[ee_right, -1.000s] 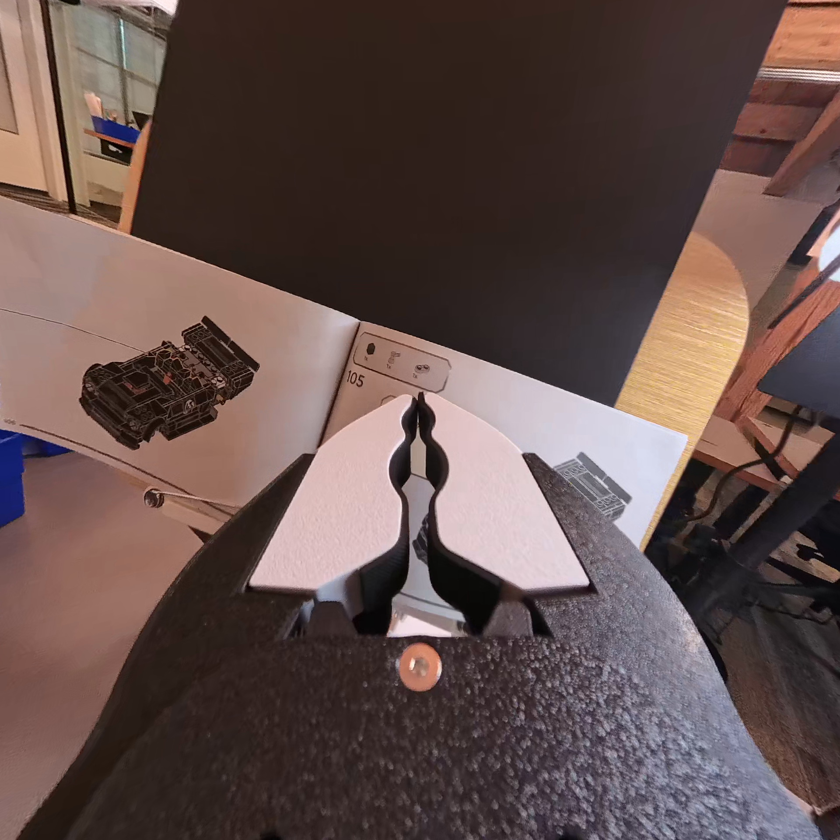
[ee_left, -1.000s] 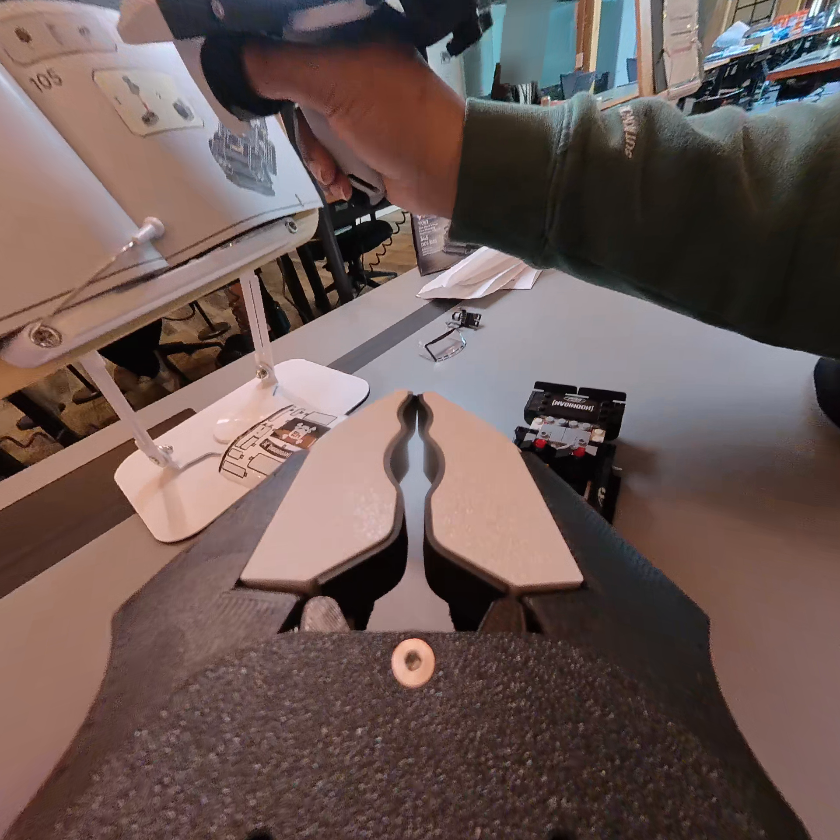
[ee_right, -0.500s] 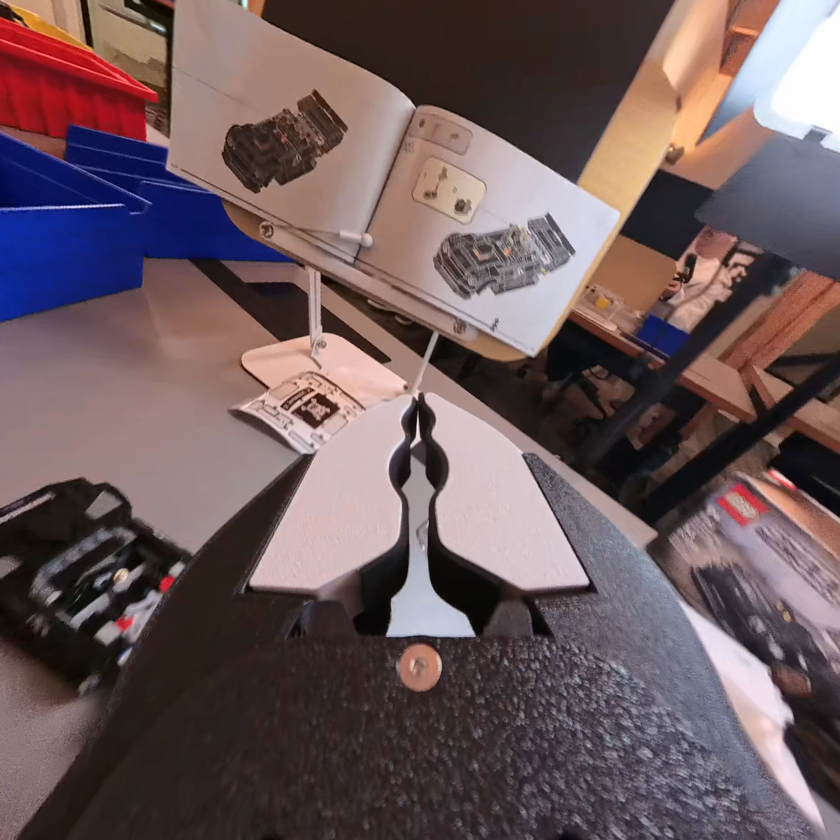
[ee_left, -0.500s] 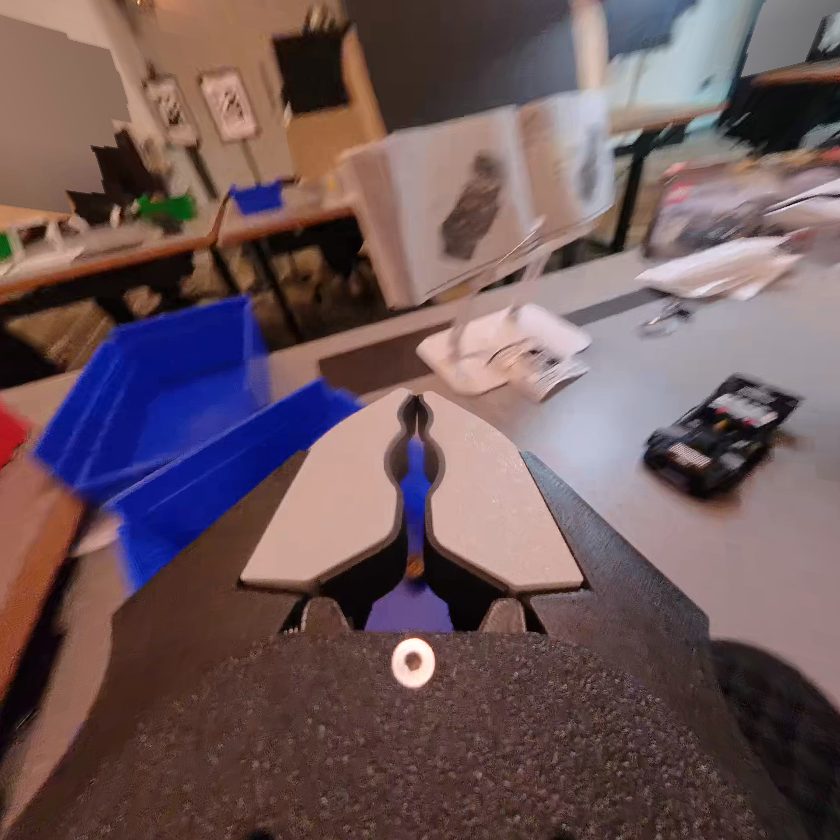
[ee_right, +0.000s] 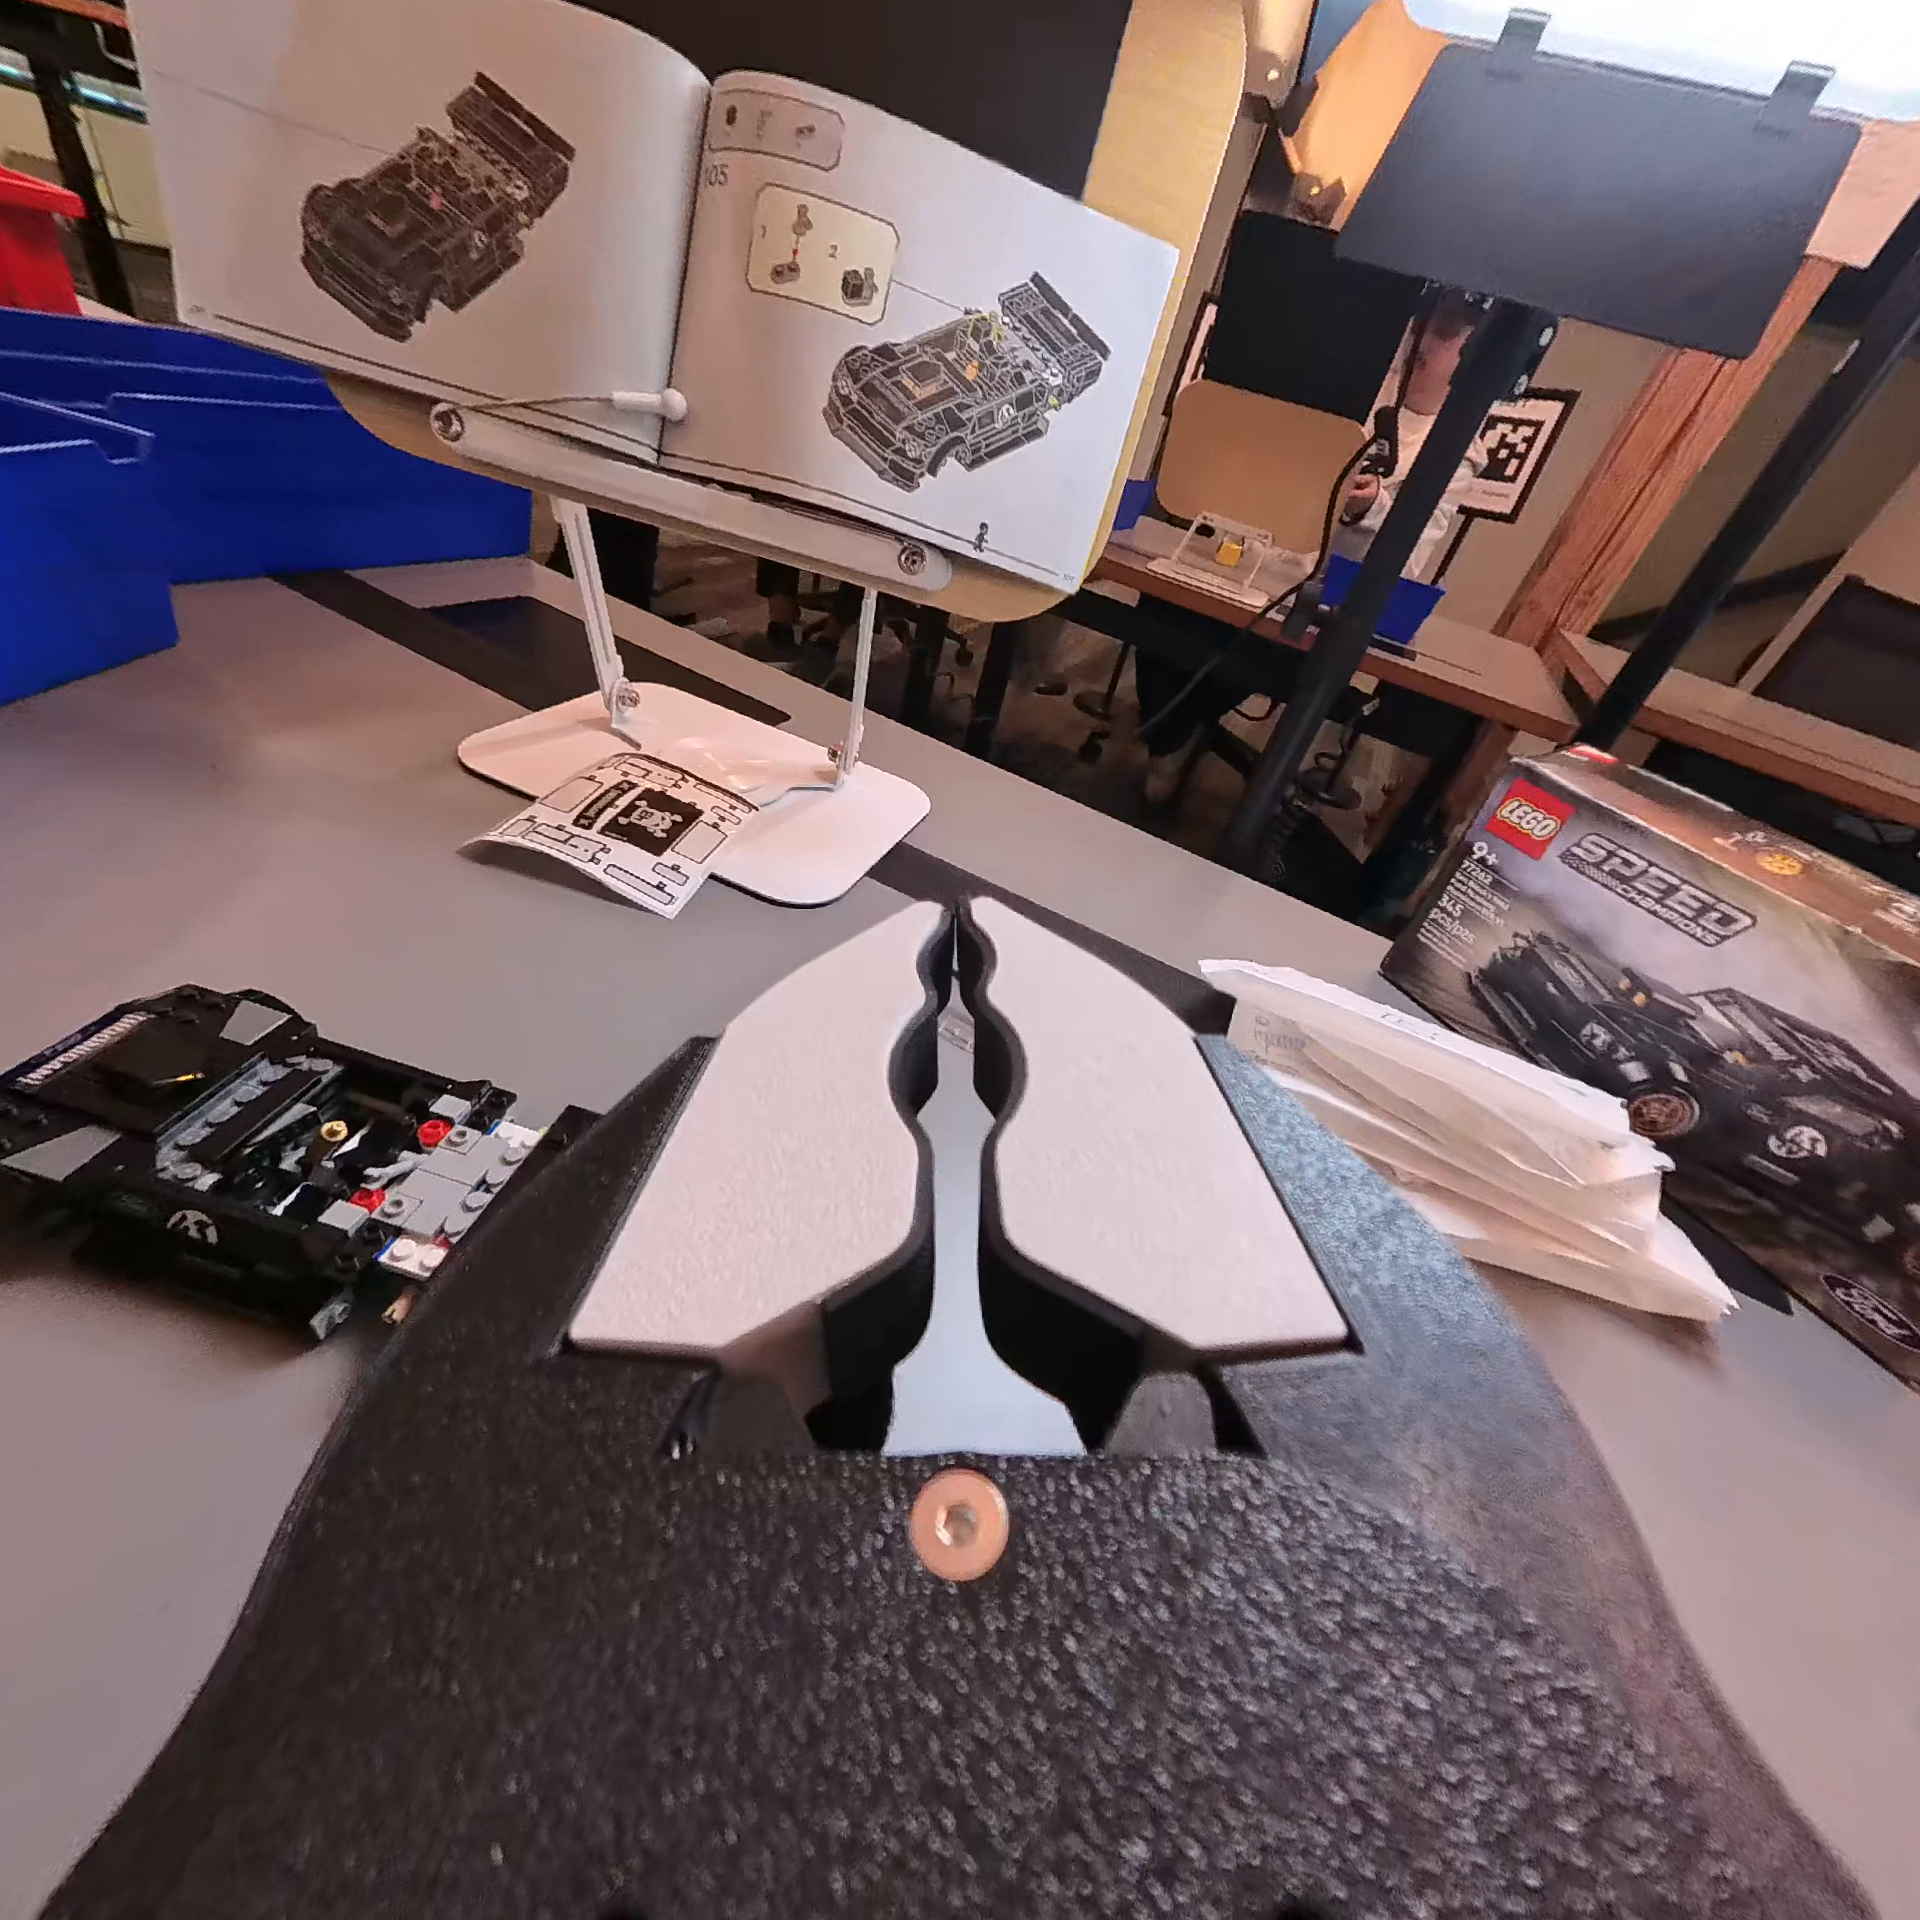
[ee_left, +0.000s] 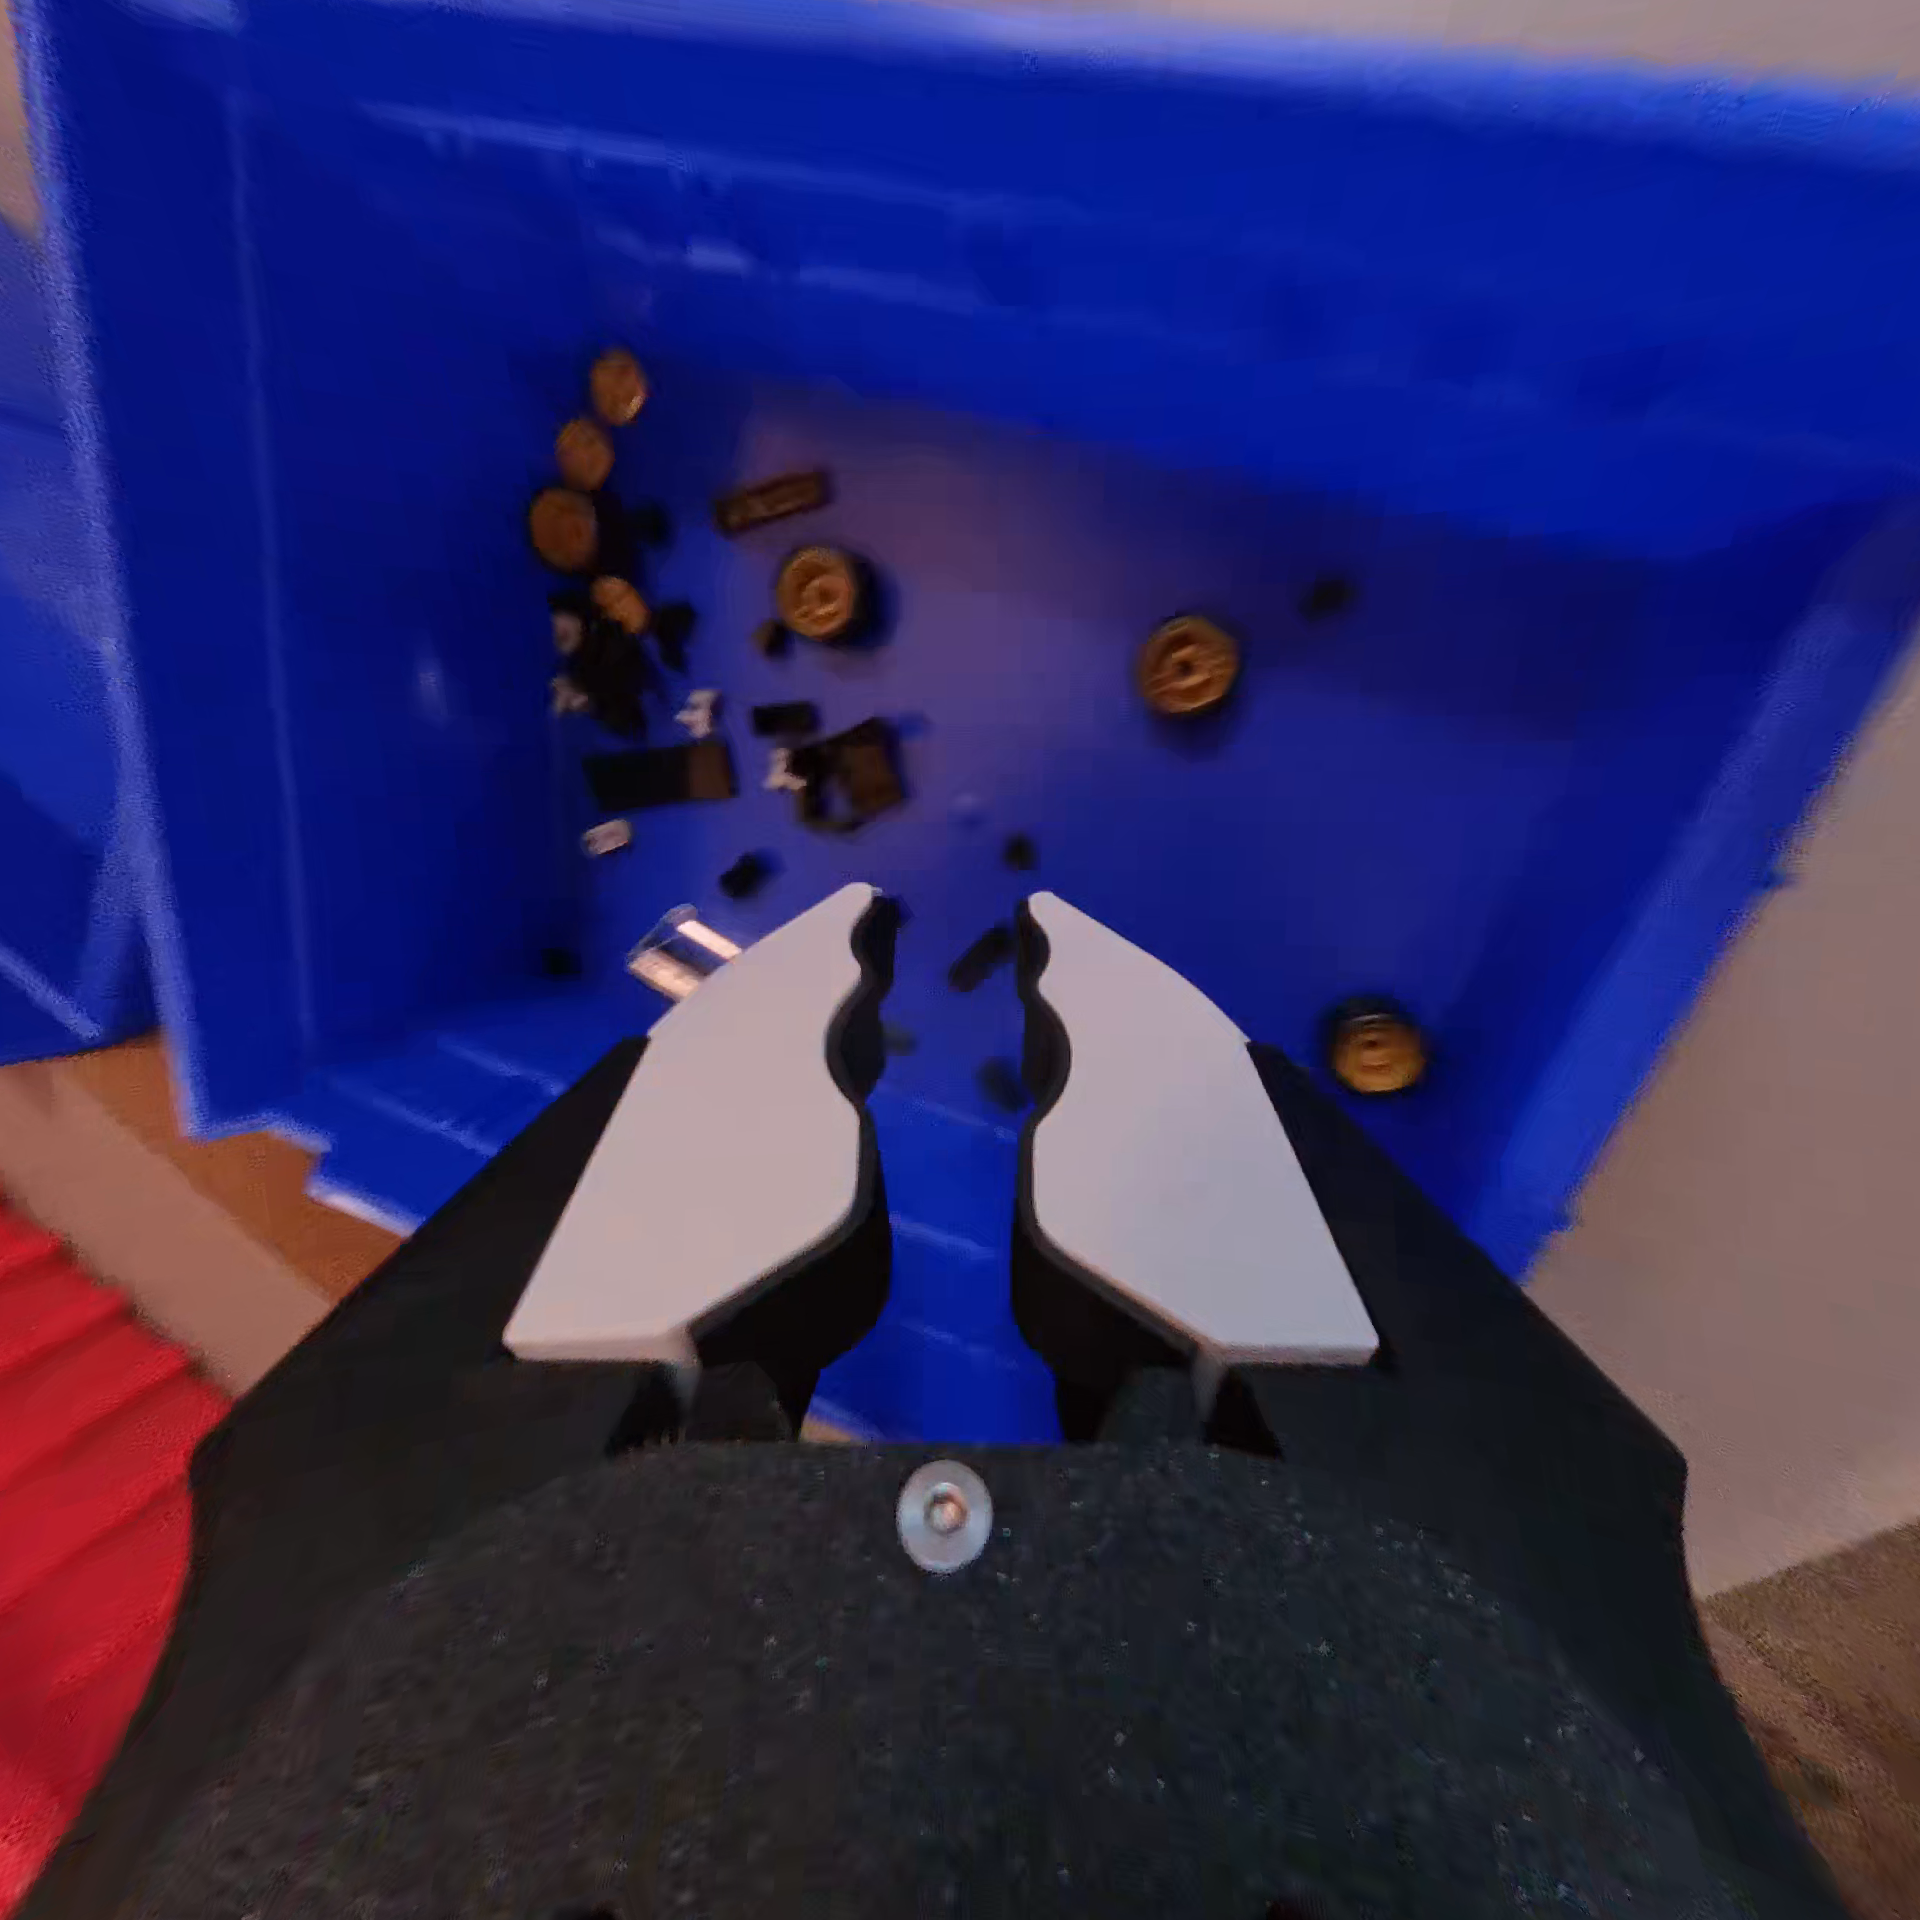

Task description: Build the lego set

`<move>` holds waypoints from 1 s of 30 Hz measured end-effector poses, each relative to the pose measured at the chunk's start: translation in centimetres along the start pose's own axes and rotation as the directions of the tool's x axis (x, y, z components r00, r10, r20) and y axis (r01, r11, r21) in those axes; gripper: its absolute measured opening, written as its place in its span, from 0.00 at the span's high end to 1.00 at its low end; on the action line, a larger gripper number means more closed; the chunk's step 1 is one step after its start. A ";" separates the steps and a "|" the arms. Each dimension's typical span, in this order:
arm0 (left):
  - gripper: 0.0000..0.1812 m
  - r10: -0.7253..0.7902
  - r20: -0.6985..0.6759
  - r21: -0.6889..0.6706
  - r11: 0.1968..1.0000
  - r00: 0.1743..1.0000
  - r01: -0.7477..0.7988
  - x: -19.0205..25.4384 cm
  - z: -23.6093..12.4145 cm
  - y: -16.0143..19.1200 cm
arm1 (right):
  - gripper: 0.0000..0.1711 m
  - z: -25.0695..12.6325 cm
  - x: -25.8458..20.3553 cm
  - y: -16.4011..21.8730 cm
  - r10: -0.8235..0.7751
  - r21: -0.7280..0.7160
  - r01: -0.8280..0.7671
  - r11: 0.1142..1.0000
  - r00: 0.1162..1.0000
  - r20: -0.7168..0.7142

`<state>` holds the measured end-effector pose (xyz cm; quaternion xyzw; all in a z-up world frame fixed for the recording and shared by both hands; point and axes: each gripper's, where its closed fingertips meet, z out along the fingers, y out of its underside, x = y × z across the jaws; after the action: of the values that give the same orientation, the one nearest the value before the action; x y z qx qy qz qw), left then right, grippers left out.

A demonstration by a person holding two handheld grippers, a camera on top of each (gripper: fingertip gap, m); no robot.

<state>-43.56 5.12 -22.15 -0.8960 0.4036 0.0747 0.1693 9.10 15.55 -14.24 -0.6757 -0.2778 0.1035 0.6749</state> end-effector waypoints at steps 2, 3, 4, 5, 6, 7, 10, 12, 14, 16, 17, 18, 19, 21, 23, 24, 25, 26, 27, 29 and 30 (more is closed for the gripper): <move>0.86 -0.003 0.040 -0.072 0.997 0.999 0.006 -2.5 1.1 0.8 | 1.00 0.2 -0.1 0.5 0.008 -0.005 -0.008 1.000 1.000 -0.003; 0.86 -0.022 0.028 -0.077 0.997 0.999 0.024 -3.3 1.9 0.8 | 1.00 0.3 -0.2 0.7 0.014 -0.009 -0.014 1.000 1.000 -0.001; 0.87 -0.045 -0.016 -0.073 0.996 0.999 0.043 -3.5 2.8 0.5 | 1.00 0.4 -0.3 1.0 0.021 -0.014 -0.021 1.000 1.000 0.003; 0.87 -0.058 -0.060 -0.075 0.996 0.996 0.054 -3.4 3.8 0.1 | 1.00 0.6 -0.5 1.2 0.024 -0.019 -0.024 1.000 1.000 0.007; 0.87 -0.055 -0.079 -0.098 0.994 0.995 0.048 -3.4 4.7 -0.1 | 1.00 0.7 -0.7 1.4 0.023 -0.024 -0.023 0.999 1.000 0.012; 0.86 -0.035 -0.072 -0.147 0.989 0.997 0.024 -3.6 5.6 0.2 | 1.00 0.7 -0.8 1.5 0.017 -0.029 -0.016 0.999 1.000 0.015; 0.85 0.006 -0.132 -0.245 0.969 0.991 -0.039 -3.0 7.5 0.6 | 1.00 0.6 -0.8 1.7 -0.028 -0.040 0.028 0.999 1.000 0.010; 0.83 -0.034 -0.226 -0.287 0.958 0.973 -0.033 -1.6 8.0 0.7 | 1.00 0.4 -0.7 1.7 -0.049 -0.042 0.049 0.998 0.999 0.003; 0.86 -0.025 -0.279 -0.292 0.954 0.960 -0.060 -1.0 8.3 0.7 | 1.00 0.4 -0.6 1.8 -0.056 -0.046 0.056 0.997 0.998 0.000; 0.91 -0.009 -0.438 -0.192 0.978 0.899 -0.083 1.2 6.7 -0.5 | 1.00 0.4 -0.7 2.0 -0.059 -0.049 0.059 0.997 0.998 0.006; 0.90 0.003 -0.477 -0.125 0.990 0.879 -0.071 1.5 5.6 -1.4 | 1.00 0.4 -0.8 2.0 -0.062 -0.048 0.062 0.997 0.998 0.011; 0.87 0.001 -0.504 -0.061 0.997 0.864 -0.037 1.5 4.4 -2.3 | 1.00 0.4 -1.0 2.0 -0.066 -0.047 0.067 0.997 0.998 0.016; 0.85 -0.018 -0.510 -0.021 1.000 0.860 0.008 0.9 3.5 -3.0 | 1.00 0.4 -1.1 2.1 -0.071 -0.046 0.072 0.996 0.997 0.020; 0.82 -0.074 -0.451 -0.026 0.997 0.890 0.070 -1.3 3.0 -2.8 | 1.00 0.5 -1.5 2.2 -0.080 -0.048 0.082 0.995 0.996 0.034; 0.85 -0.123 -0.328 -0.096 0.991 0.937 0.096 -3.8 4.0 -1.7 | 1.00 0.5 -2.0 2.4 -0.095 -0.050 0.097 0.994 0.994 0.047; 0.87 -0.142 -0.284 -0.134 0.985 0.948 0.107 -4.5 4.7 -1.1 | 1.00 0.5 -2.2 2.5 -0.105 -0.054 0.108 0.993 0.993 0.053; 0.87 -0.145 -0.259 -0.172 0.980 0.955 0.103 -4.7 5.3 -0.6 | 1.00 0.5 -2.3 2.6 -0.118 -0.057 0.121 0.991 0.991 0.056; 0.87 -0.133 -0.240 -0.206 0.975 0.962 0.084 -4.7 6.0 -0.1 | 1.00 0.5 -2.4 2.7 -0.134 -0.058 0.137 0.989 0.989 0.058; 0.86 -0.114 -0.232 -0.245 0.968 0.966 0.055 -4.6 6.5 0.5 | 1.00 0.4 -2.5 2.7 -0.150 -0.059 0.154 0.986 0.987 0.057; 0.85 -0.085 -0.232 -0.286 0.958 0.969 0.015 -4.3 7.4 1.1 | 1.00 0.3 -2.5 2.7 -0.177 -0.060 0.180 0.982 0.983 0.054; 0.86 -0.085 -0.227 -0.294 0.956 0.970 0.015 -4.3 7.8 1.1 | 1.00 0.2 -2.5 2.7 -0.185 -0.058 0.188 0.980 0.981 0.052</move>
<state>-47.24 10.31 -28.52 -0.9236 0.3826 0.0213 -0.0114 7.53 14.57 -17.42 -0.6649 -0.3586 0.0466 0.6535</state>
